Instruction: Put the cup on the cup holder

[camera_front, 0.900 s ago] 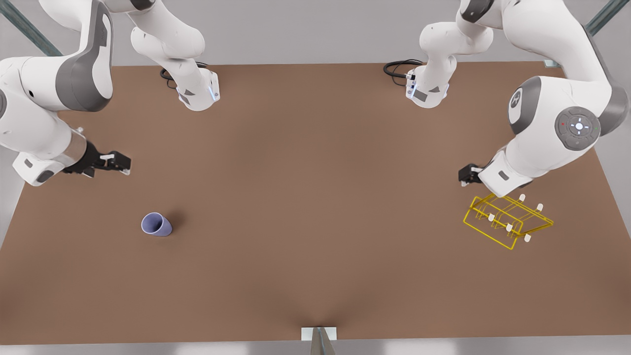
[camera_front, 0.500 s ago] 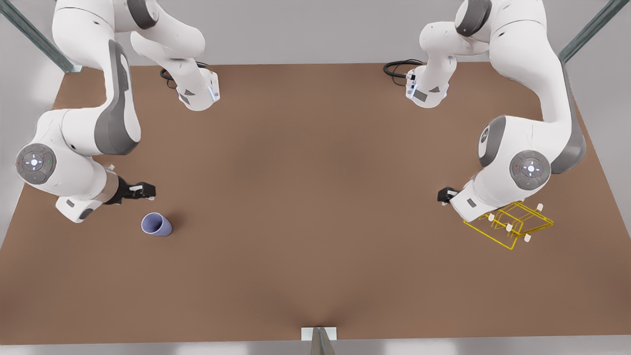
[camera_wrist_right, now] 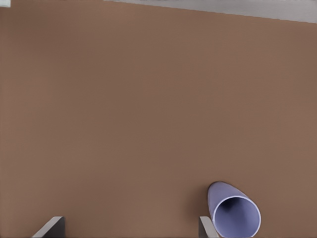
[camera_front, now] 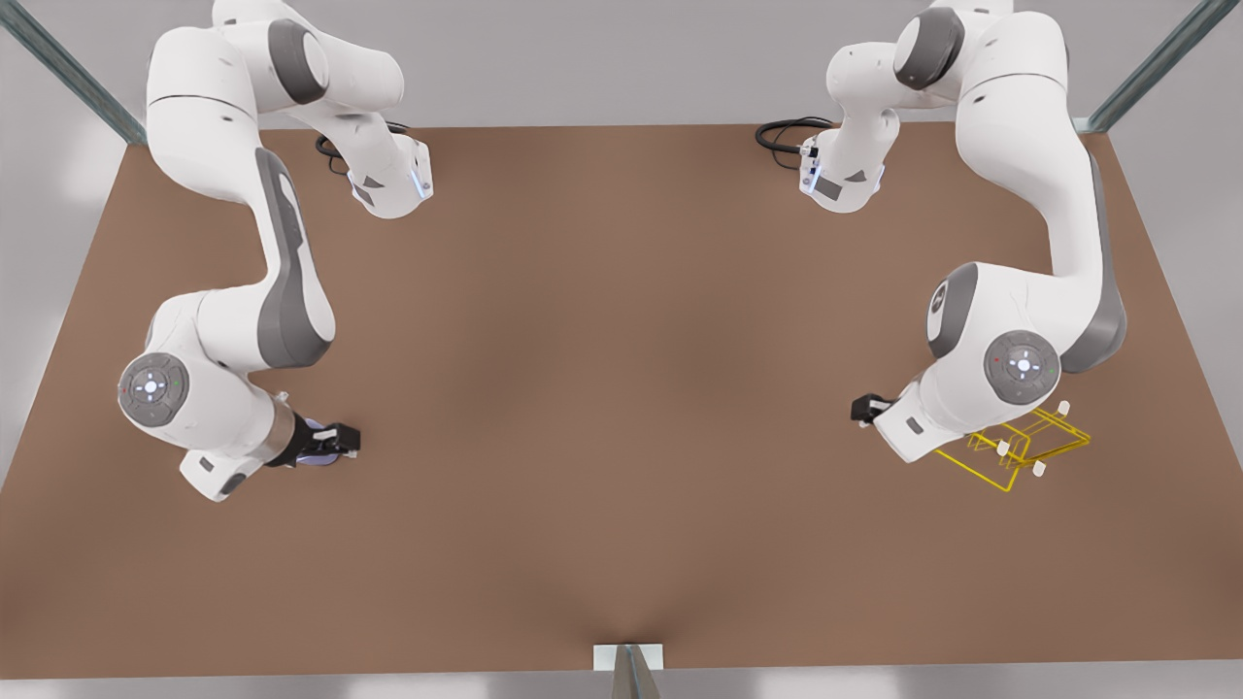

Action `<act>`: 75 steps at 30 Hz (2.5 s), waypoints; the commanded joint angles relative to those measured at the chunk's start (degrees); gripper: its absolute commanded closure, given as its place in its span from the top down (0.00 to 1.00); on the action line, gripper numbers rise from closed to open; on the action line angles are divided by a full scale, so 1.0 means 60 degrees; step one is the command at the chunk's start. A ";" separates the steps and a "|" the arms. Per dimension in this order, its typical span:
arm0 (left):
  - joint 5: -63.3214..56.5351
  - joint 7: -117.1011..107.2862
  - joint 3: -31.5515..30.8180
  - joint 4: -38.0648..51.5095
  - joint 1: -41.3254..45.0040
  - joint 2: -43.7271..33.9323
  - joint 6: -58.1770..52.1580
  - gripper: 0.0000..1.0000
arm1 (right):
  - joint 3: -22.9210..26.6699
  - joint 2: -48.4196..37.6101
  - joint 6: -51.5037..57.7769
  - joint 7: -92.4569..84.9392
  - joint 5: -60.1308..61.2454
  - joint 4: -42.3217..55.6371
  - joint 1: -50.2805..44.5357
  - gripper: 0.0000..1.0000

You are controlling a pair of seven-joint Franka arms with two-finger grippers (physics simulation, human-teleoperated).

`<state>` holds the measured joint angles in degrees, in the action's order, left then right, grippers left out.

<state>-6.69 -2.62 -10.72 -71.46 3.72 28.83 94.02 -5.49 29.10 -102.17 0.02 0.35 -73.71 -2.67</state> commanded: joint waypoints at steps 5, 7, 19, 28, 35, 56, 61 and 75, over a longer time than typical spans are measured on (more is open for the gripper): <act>0.0031 -0.0075 -0.0001 0.0001 0.0011 0.0000 0.0224 1.00 | 0.0021 0.0394 -0.0638 0.0979 -0.0117 -0.0107 -0.0082 1.00; 0.0031 -0.0075 -0.0001 0.0001 0.0011 0.0014 0.0224 1.00 | -0.0009 0.0292 -0.1794 0.1272 -0.0088 -0.0926 -0.0214 1.00; -0.0013 -0.0075 -0.0015 -0.0043 0.0201 0.0014 0.0195 1.00 | -0.0170 -0.0352 -0.2498 0.1184 -0.0601 -0.3036 0.0444 1.00; -0.0043 -0.0061 -0.0015 -0.0043 0.0113 -0.0044 0.0151 1.00 | -0.1312 -0.0660 -0.3172 0.1155 -0.0923 -0.3828 0.1719 1.00; -0.0043 -0.0061 -0.0015 -0.0057 0.0113 -0.0074 0.0122 1.00 | -0.1664 -0.0499 -0.3288 0.0935 -0.1450 -0.4033 0.2554 1.00; -0.0101 -0.0031 -0.0001 -0.0028 0.0230 -0.0147 -0.0054 1.00 | -0.1825 -0.0338 -0.4651 0.0935 -0.1699 -0.5483 0.2994 1.00; -0.0101 -0.0031 -0.0001 -0.0028 0.0230 -0.0147 -0.0069 1.00 | -0.1898 -0.0118 -0.4959 0.0935 -0.1831 -0.5688 0.3257 1.00; -0.0101 -0.0075 -0.0030 -0.0043 0.0260 -0.0147 -0.0113 1.00 | -0.1942 0.0380 -0.5457 0.1023 -0.2227 -0.5805 0.3463 0.21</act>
<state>-7.29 -2.92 -10.88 -71.76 5.36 27.99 93.41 -17.16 31.39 -133.99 4.37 -11.19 -108.57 18.02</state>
